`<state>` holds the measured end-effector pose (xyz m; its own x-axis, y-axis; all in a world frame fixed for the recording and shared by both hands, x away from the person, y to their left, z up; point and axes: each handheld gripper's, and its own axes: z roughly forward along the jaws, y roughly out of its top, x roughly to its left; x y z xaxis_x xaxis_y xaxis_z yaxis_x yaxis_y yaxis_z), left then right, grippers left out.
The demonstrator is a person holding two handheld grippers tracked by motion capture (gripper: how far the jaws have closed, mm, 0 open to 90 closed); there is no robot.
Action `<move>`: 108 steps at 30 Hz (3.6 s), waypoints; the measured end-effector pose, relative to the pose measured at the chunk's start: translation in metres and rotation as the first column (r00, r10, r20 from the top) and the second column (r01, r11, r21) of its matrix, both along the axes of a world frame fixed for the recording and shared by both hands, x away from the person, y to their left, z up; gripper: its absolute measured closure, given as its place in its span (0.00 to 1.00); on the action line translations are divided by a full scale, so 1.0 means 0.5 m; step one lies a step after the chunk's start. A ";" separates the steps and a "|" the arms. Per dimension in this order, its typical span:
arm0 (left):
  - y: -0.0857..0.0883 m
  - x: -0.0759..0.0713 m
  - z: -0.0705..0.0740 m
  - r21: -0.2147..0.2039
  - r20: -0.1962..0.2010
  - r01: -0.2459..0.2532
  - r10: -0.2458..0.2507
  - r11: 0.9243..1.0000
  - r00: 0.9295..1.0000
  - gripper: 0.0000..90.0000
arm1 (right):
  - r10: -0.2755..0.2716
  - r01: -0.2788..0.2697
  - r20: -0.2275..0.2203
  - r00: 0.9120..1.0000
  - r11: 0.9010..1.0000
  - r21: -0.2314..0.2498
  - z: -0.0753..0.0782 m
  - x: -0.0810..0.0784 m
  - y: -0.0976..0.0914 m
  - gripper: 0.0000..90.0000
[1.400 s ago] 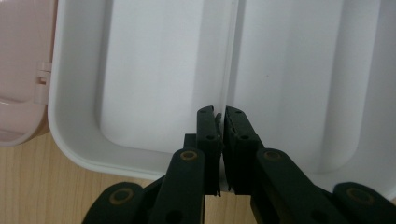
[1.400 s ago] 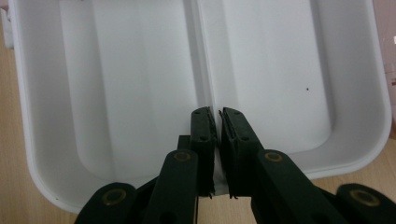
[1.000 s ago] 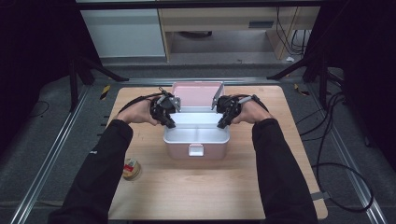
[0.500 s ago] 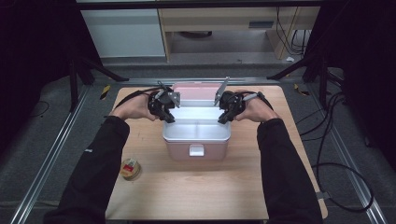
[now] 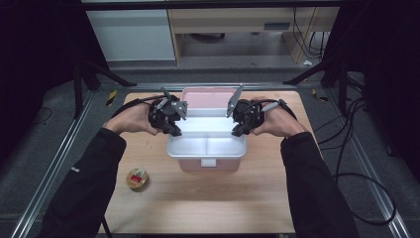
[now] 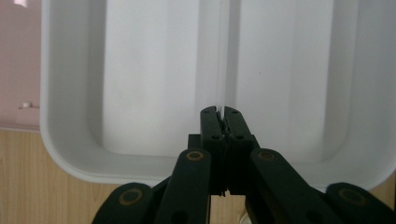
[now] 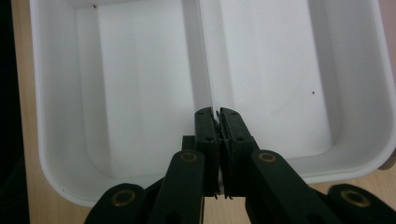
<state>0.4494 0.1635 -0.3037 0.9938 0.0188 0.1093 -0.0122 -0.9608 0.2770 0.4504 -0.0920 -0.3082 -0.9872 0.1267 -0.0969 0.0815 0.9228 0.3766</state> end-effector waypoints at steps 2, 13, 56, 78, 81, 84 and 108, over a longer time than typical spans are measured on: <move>0.000 -0.020 0.002 0.000 -0.005 0.003 -0.003 1.000 1.000 0.99 | 0.008 -0.008 0.000 1.000 1.000 -0.001 0.004 -0.017 0.001 0.97; 0.006 -0.121 -0.001 0.027 -0.018 0.025 -0.024 0.999 1.000 0.99 | 0.027 -0.027 -0.011 1.000 1.000 0.006 0.001 -0.121 0.009 0.98; -0.025 -0.237 -0.306 0.073 -0.139 0.010 0.000 0.997 0.990 0.99 | 0.011 -0.015 -0.139 0.990 0.999 -0.029 -0.307 -0.241 0.006 0.96; 0.045 -0.232 -0.251 -0.077 -0.062 -0.157 0.152 0.985 0.986 0.61 | -0.280 0.288 -0.068 0.958 0.933 0.215 -0.249 -0.237 -0.062 0.56; 0.073 -0.224 -0.244 -0.103 -0.055 -0.224 0.219 0.969 0.974 0.55 | -0.363 0.365 -0.058 0.930 0.898 0.244 -0.243 -0.232 -0.093 0.51; 0.102 -0.214 -0.236 -0.126 -0.058 -0.294 0.289 0.947 0.956 0.51 | -0.431 0.427 -0.045 0.901 0.865 0.265 -0.246 -0.225 -0.124 0.45; 0.241 -0.167 -0.258 -0.151 -0.035 -0.616 0.618 0.773 0.785 0.25 | -0.706 0.684 0.004 0.708 0.687 0.246 -0.311 -0.185 -0.266 0.28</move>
<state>0.3661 0.2842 -0.4325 0.7613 0.6445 0.0707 0.5636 -0.7117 0.4192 0.3581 -0.2248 -0.4635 -0.5952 0.8008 -0.0664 0.6223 0.5117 0.5923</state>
